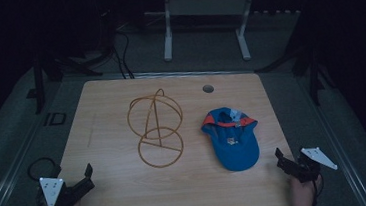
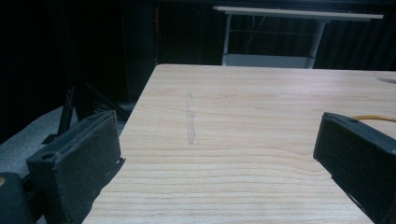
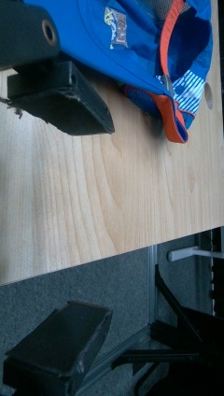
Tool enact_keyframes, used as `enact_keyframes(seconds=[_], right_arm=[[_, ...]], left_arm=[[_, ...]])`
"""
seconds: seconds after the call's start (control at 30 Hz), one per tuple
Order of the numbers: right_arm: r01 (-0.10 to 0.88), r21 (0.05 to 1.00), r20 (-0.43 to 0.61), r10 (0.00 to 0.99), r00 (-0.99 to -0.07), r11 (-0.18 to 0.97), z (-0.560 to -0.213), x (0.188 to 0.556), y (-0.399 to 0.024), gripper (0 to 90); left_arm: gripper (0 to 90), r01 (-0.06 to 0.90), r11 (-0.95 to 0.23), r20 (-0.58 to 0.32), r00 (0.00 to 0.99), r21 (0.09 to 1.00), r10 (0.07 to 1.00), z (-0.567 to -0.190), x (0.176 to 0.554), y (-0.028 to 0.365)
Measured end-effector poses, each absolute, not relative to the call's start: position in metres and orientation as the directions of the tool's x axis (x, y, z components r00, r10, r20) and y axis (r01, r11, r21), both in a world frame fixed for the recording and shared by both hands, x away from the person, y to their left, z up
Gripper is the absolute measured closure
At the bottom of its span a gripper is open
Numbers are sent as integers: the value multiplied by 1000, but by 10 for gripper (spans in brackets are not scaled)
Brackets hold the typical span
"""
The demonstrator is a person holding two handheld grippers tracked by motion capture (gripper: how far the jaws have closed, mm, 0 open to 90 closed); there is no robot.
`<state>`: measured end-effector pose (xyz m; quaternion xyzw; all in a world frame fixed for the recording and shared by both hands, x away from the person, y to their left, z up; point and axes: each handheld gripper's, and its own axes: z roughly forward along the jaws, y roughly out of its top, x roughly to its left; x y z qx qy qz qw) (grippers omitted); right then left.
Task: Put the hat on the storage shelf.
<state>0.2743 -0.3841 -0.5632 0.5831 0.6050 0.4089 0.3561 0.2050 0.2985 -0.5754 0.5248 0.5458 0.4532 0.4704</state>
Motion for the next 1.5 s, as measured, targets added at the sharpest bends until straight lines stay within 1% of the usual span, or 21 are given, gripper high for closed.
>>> enact_keyframes(seconds=[0.17, 0.37, 0.43, 0.53, 0.6, 0.77, 0.8, 0.97, 1.1, 1.23, 1.33, 1.43, 1.5], right_arm=[[427, 903, 67, 997, -43, -42, -563, 276, -387, 101], [433, 901, 58, 997, -48, -32, -563, 277, -387, 101], [453, 891, 72, 995, -72, -32, -561, 280, -388, 160], [470, 883, 63, 995, -72, -22, -555, 287, -389, 151], [485, 874, 88, 991, -99, -29, -549, 293, -390, 150], [521, 853, 109, 981, -161, -9, -528, 310, -388, 133], [530, 848, 122, 976, -179, -9, -523, 314, -386, 132], [543, 839, 115, 965, -238, 34, -506, 329, -374, 131], [538, 840, 131, 940, -314, 63, -494, 342, -362, 133], [531, 840, 126, 916, -382, 106, -483, 355, -347, 130], [532, 838, 124, 908, -400, 120, -477, 366, -336, 128], [528, 833, 84, 906, -415, 164, -474, 377, -323, 126], [532, 825, 79, 894, -441, 189, -474, 384, -314, 127]], left_arm=[[11, 163, 44, -42, -18, 986, 999, -575, 205, 298], [11, 178, 54, -49, -31, 982, 998, -575, 205, 298], [11, 181, 54, -48, -37, 982, 998, -574, 205, 298], [11, 188, 39, -32, -39, 981, 999, -574, 206, 296], [11, 192, 26, -17, -47, 981, 999, -574, 206, 294], [11, 205, 1, 12, -65, 979, 998, -574, 207, 292], [11, 204, 2, 12, -67, 979, 998, -574, 207, 292], [11, 204, 3, 11, -70, 979, 997, -574, 208, 292], [11, 202, 17, -3, -67, 979, 998, -574, 207, 293], [11, 194, 16, -3, -68, 981, 998, -574, 207, 294], [11, 191, 9, 4, -66, 981, 998, -574, 207, 293], [11, 191, 11, 1, -64, 982, 998, -574, 207, 293], [11, 191, 15, -3, -63, 981, 998, -574, 207, 294]])
